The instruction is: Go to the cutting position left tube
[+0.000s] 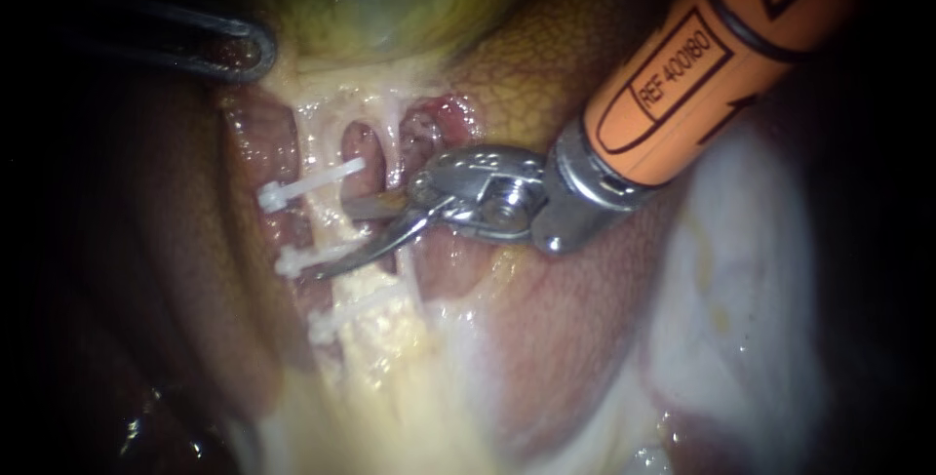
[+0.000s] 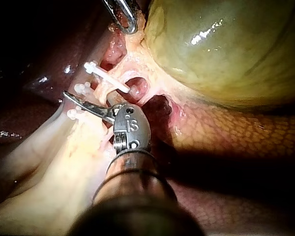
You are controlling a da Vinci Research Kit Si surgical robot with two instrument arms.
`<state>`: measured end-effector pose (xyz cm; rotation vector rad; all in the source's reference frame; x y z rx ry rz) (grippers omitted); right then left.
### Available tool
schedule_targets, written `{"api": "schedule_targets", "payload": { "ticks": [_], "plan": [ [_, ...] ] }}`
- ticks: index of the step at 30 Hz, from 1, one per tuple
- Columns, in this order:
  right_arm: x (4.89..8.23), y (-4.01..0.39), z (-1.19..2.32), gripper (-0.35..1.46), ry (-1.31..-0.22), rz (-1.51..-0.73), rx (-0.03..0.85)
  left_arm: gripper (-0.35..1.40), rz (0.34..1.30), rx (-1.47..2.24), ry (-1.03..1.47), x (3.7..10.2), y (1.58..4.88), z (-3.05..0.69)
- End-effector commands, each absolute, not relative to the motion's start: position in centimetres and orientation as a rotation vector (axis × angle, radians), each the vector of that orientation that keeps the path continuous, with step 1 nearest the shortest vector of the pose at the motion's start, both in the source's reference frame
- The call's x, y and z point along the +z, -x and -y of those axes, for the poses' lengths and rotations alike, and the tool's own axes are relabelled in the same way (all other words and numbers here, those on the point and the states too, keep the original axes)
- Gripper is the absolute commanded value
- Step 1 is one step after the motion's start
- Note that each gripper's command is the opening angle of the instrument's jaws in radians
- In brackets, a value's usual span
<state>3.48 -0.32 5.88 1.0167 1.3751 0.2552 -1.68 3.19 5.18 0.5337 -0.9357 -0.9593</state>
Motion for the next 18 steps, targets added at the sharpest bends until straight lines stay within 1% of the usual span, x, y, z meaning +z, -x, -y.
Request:
{"api": "schedule_targets", "payload": {
  "ticks": [1,9,12,18],
  "plan": [
    [5.87,-3.51,0.32,1.12,-1.018,-1.392,0.261,-0.35,0.935,-0.960,-0.534,5.18,1.69,-3.19],
    [5.80,-3.62,0.34,1.11,-1.027,-1.456,0.283,-0.35,0.935,-0.960,-0.533,5.18,1.69,-3.19],
    [5.69,-3.64,0.34,1.11,-1.042,-1.475,0.303,-0.35,0.935,-0.960,-0.533,5.18,1.69,-3.19],
    [5.39,-3.66,0.30,1.11,-1.062,-1.479,0.315,-0.35,0.935,-0.960,-0.533,5.18,1.69,-3.19]
  ]
}}
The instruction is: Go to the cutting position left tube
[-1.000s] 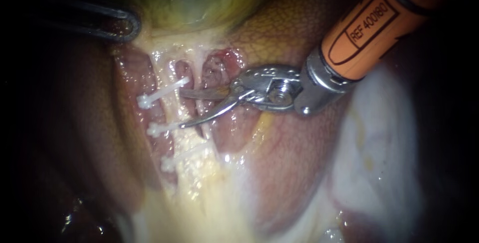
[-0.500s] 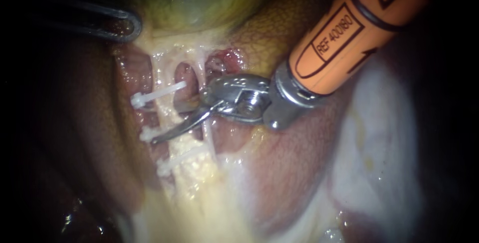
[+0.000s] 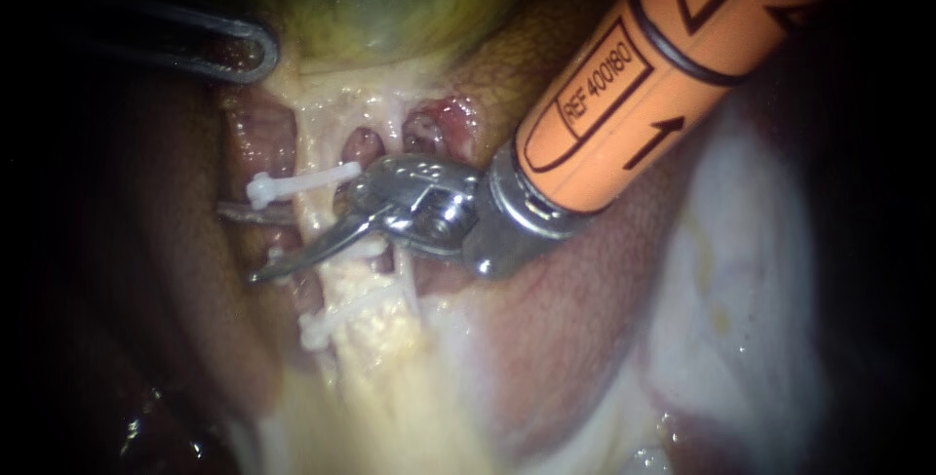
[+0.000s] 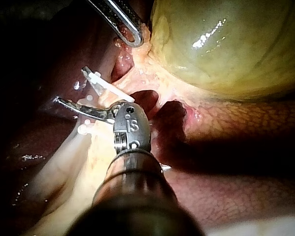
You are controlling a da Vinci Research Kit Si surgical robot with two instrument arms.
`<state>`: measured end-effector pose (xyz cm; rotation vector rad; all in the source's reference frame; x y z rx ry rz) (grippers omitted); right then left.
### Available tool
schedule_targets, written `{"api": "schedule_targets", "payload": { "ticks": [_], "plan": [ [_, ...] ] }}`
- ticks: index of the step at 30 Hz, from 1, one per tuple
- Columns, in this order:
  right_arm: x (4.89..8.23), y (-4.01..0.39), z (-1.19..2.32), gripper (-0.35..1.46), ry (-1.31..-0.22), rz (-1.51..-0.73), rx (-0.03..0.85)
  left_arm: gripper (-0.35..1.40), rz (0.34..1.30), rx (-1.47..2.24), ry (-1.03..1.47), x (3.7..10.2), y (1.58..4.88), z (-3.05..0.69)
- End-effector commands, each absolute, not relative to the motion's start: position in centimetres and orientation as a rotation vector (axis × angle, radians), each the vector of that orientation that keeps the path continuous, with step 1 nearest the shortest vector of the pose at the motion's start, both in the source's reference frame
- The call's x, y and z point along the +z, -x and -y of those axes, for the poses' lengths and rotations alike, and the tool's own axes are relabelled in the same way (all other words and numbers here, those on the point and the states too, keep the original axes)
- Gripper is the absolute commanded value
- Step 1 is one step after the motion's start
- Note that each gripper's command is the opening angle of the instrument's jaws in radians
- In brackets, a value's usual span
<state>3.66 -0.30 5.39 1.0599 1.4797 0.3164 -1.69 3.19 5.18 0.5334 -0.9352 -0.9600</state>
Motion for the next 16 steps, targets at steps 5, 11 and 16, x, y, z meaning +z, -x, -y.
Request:
{"api": "schedule_targets", "payload": {
  "ticks": [5,11,16],
  "plan": [
    [5.21,-3.66,0.29,1.11,-1.070,-1.481,0.318,-0.35,0.935,-0.960,-0.534,5.18,1.69,-3.19],
    [5.21,-3.66,0.29,1.11,-1.070,-1.481,0.318,-0.35,0.935,-0.960,-0.534,5.18,1.69,-3.19],
    [5.24,-3.66,0.30,1.11,-1.069,-1.478,0.326,-0.35,0.935,-0.960,-0.534,5.18,1.69,-3.19]
  ]
}}
